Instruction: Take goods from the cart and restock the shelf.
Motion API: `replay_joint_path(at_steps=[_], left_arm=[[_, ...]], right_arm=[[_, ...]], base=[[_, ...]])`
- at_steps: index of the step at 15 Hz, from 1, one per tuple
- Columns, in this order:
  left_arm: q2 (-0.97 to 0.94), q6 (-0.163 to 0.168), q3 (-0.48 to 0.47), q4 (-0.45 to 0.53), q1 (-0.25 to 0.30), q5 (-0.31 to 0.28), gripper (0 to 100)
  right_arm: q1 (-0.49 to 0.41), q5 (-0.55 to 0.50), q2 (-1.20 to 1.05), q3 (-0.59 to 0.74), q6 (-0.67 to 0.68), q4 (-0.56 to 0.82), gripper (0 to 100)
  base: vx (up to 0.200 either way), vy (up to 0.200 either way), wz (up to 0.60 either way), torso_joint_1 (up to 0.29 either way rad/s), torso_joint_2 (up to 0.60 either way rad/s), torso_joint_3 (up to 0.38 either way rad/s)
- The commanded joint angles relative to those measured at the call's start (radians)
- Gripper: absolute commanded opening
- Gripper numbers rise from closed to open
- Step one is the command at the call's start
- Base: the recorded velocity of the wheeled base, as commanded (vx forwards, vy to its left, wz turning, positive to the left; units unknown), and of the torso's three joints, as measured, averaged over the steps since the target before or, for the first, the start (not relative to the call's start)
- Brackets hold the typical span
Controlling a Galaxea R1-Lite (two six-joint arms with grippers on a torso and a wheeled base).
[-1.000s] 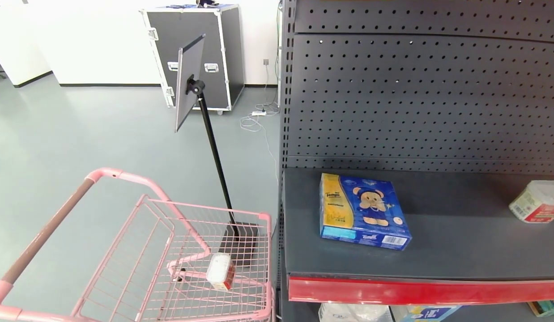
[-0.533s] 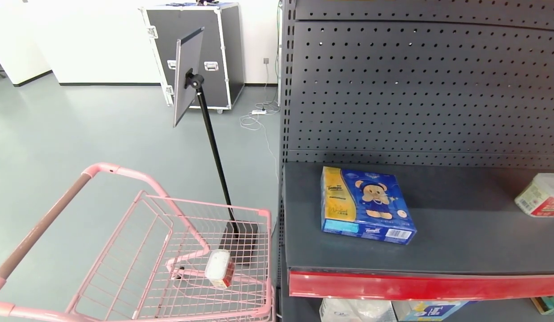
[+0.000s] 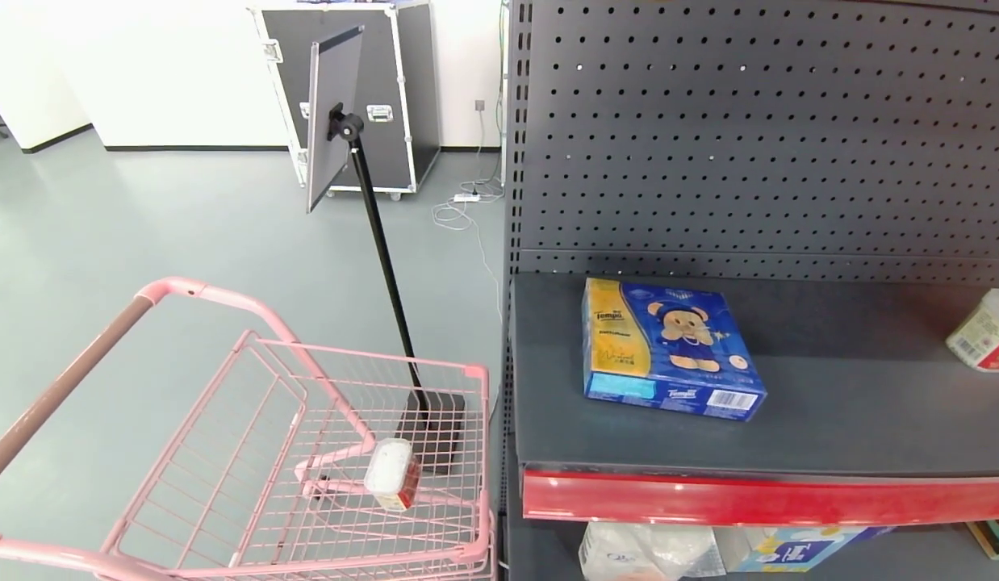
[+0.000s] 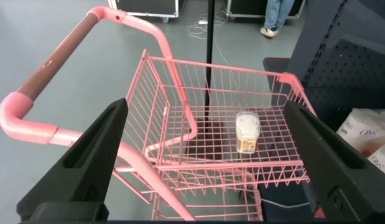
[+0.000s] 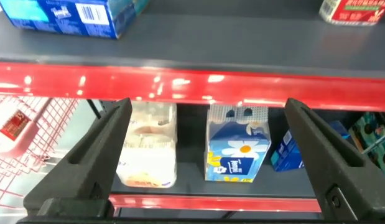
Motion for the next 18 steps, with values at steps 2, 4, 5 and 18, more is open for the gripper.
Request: replay_joint_path(at_steps=[2, 4, 5, 18], left_arm=[[0.001, -0.001, 0.0, 0.0, 0.0, 0.0, 100], [0.001, -0.001, 0.0, 0.0, 0.0, 0.0, 100], [0.001, -0.001, 0.0, 0.0, 0.0, 0.0, 100], [0.007, 0.001, 0.0, 0.001, -0.001, -0.001, 100]], right_arm=[[0.0, 0.0, 0.0, 0.0, -0.001, 0.0, 100], [0.0, 0.0, 0.0, -0.001, -0.004, 0.0, 100], [0.0, 0.0, 0.0, 0.0, -0.011, 0.0, 100], [0.0, 0.005, 0.0, -0.001, -0.034, -0.002, 100]], base=[[0.0, 0.0, 0.0, -0.144, 0.36, 0.212], [0.0, 0.0, 0.0, -0.139, 0.37, 0.229], [0.0, 0.0, 0.0, -0.149, 0.37, 0.237], [0.0, 0.0, 0.0, -0.163, 0.49, 0.318]])
